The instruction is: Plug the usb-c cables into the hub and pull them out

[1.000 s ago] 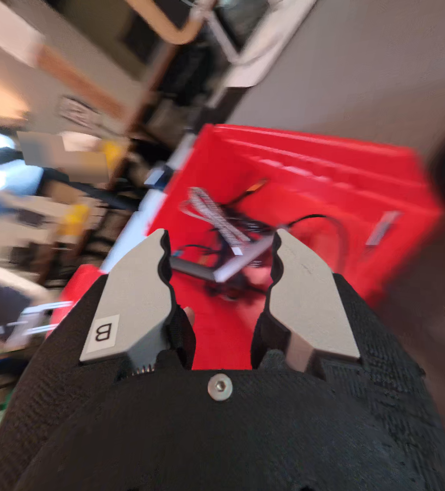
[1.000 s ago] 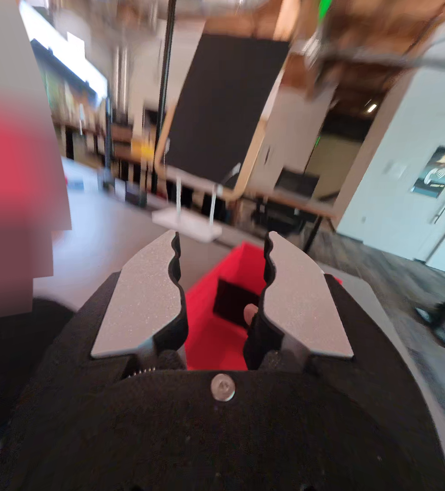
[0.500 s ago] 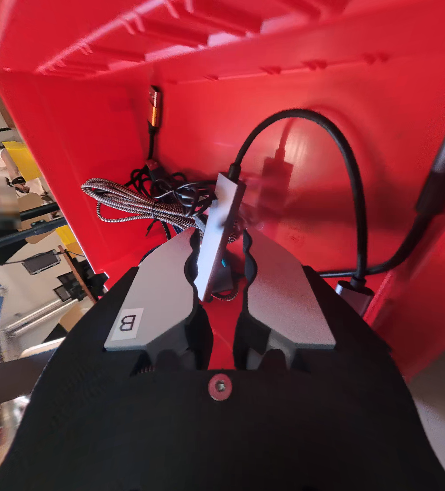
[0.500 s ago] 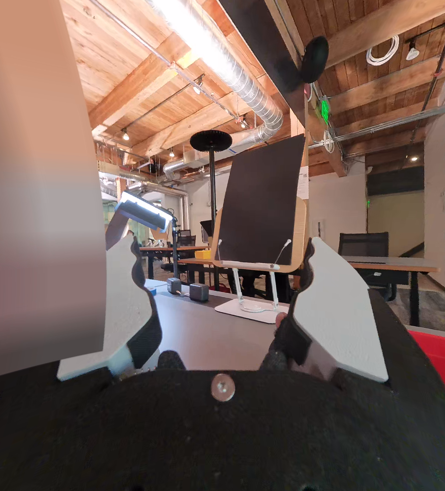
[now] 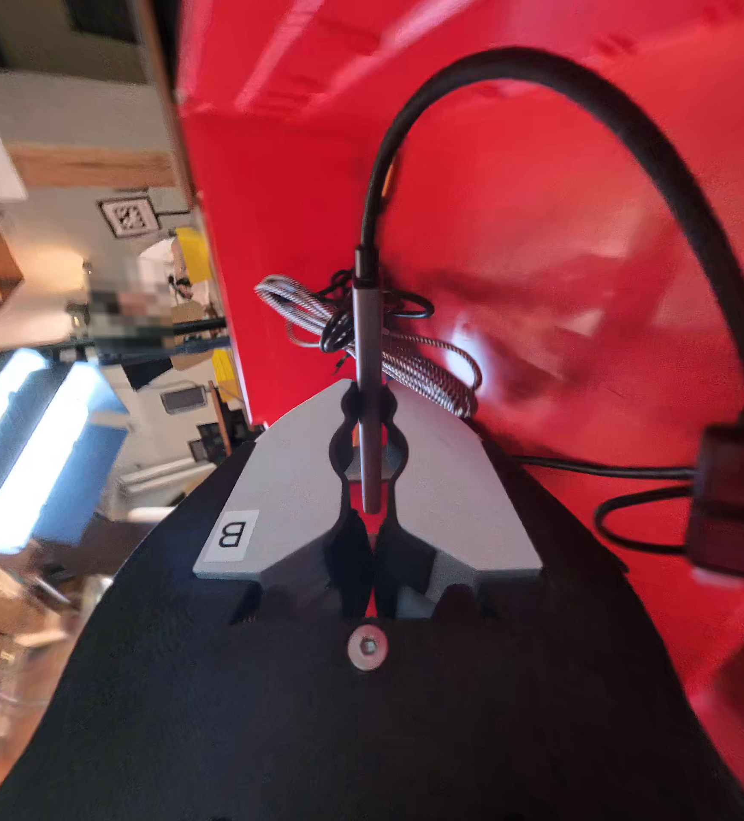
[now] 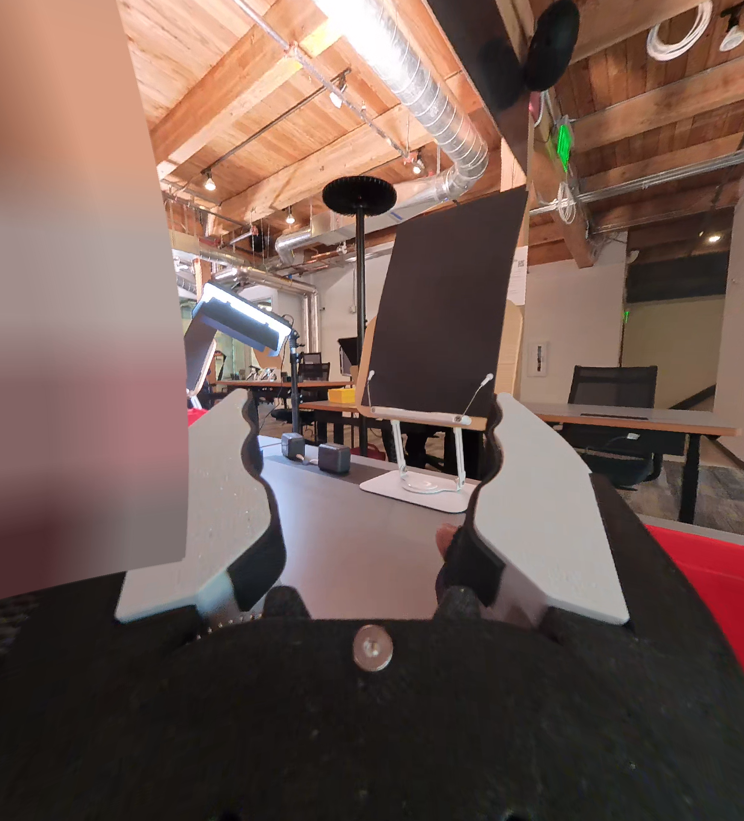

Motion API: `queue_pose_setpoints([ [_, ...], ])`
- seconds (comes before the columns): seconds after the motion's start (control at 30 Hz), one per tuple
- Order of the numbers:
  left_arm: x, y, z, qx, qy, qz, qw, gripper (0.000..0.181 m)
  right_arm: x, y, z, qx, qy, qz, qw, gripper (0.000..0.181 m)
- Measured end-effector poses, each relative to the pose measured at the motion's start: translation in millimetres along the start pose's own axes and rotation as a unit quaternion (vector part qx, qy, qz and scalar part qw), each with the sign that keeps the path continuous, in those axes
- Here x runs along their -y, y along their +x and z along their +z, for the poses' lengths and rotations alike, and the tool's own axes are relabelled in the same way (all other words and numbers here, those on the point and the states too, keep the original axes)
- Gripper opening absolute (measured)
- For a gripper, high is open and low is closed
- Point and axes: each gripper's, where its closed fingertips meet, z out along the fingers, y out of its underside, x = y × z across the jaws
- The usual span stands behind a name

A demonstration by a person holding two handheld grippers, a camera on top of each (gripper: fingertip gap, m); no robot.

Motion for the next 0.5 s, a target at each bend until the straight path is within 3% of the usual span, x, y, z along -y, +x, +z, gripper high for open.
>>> queue_pose_setpoints([
  [0.1,-1.0,-40.4,-24.6,0.061,0.045,-0.135,0.988,0.008,-8.8,-10.4,2.7,0.028,-0.036,0.008,0.999,0.090],
  [0.17,1.2,-68.2,-44.3,0.101,0.101,-0.236,0.961,0.007,-16.2,-17.5,4.3,0.044,-0.067,0.012,0.997,0.084],
  [0.3,5.7,-109.8,-75.4,0.136,0.238,-0.409,0.870,0.007,-21.6,-28.1,7.1,0.067,-0.091,0.022,0.993,0.075],
  [0.43,16.2,-132.5,-95.6,0.126,0.350,-0.510,0.775,0.007,-28.0,-28.4,8.8,0.057,-0.114,0.002,0.992,0.069],
  [0.5,21.9,-137.3,-98.8,0.109,0.380,-0.541,0.743,0.007,-31.0,-27.4,9.4,0.049,-0.124,-0.014,0.991,0.065],
])
